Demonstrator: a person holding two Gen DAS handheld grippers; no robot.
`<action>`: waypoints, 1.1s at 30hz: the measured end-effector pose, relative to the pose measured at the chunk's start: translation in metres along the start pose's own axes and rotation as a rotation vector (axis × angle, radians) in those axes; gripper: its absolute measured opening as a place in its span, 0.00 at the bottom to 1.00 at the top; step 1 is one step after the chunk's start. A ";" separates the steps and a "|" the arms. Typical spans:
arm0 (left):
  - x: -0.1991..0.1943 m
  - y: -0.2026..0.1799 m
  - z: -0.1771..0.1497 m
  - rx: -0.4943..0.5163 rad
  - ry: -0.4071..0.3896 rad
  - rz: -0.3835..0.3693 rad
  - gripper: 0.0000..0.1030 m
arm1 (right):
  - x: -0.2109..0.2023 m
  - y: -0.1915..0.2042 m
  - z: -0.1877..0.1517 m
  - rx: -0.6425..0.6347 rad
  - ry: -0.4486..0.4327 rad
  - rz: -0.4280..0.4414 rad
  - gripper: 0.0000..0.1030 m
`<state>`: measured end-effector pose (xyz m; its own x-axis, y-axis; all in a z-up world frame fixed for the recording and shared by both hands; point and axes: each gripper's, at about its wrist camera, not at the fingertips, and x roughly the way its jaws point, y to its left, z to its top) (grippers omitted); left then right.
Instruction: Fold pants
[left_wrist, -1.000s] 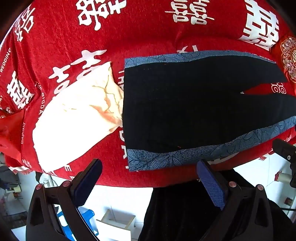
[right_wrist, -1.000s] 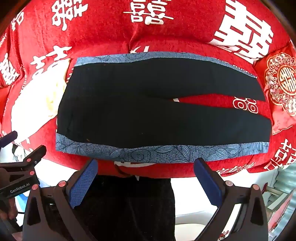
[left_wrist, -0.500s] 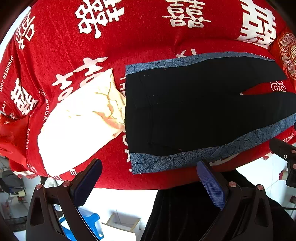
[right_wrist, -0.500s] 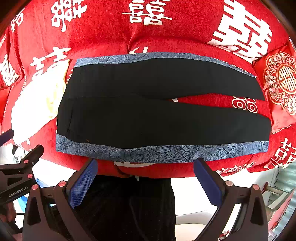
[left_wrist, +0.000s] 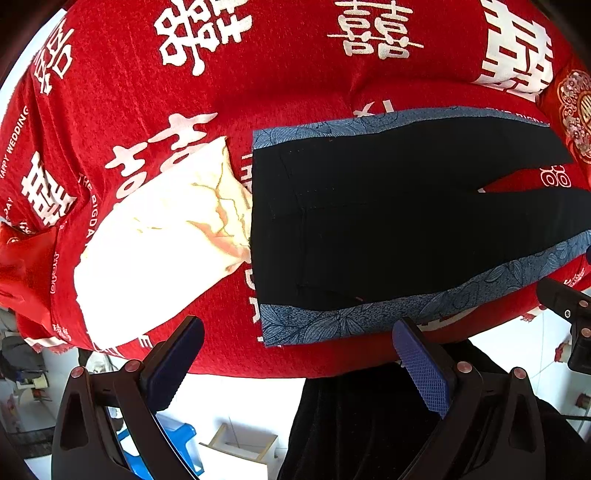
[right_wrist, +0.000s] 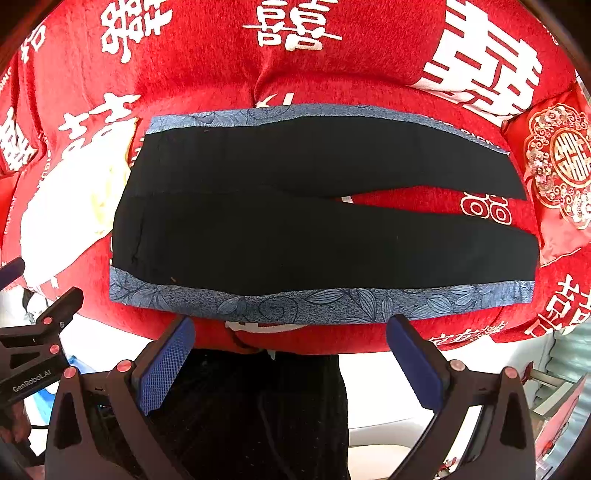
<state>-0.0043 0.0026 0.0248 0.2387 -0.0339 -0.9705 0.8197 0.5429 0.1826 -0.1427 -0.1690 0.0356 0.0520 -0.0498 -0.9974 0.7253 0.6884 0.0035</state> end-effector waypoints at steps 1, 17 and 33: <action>0.000 0.000 0.000 -0.001 0.000 -0.001 1.00 | 0.000 0.000 0.000 0.000 -0.001 -0.002 1.00; -0.002 0.006 -0.003 -0.012 -0.013 -0.008 1.00 | -0.004 0.005 -0.001 0.007 -0.011 -0.016 1.00; -0.005 0.013 -0.002 -0.026 -0.022 -0.037 1.00 | -0.008 0.008 -0.001 0.010 -0.022 -0.040 1.00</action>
<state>0.0041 0.0116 0.0314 0.2199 -0.0728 -0.9728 0.8147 0.5622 0.1421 -0.1381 -0.1617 0.0437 0.0381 -0.0933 -0.9949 0.7341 0.6781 -0.0355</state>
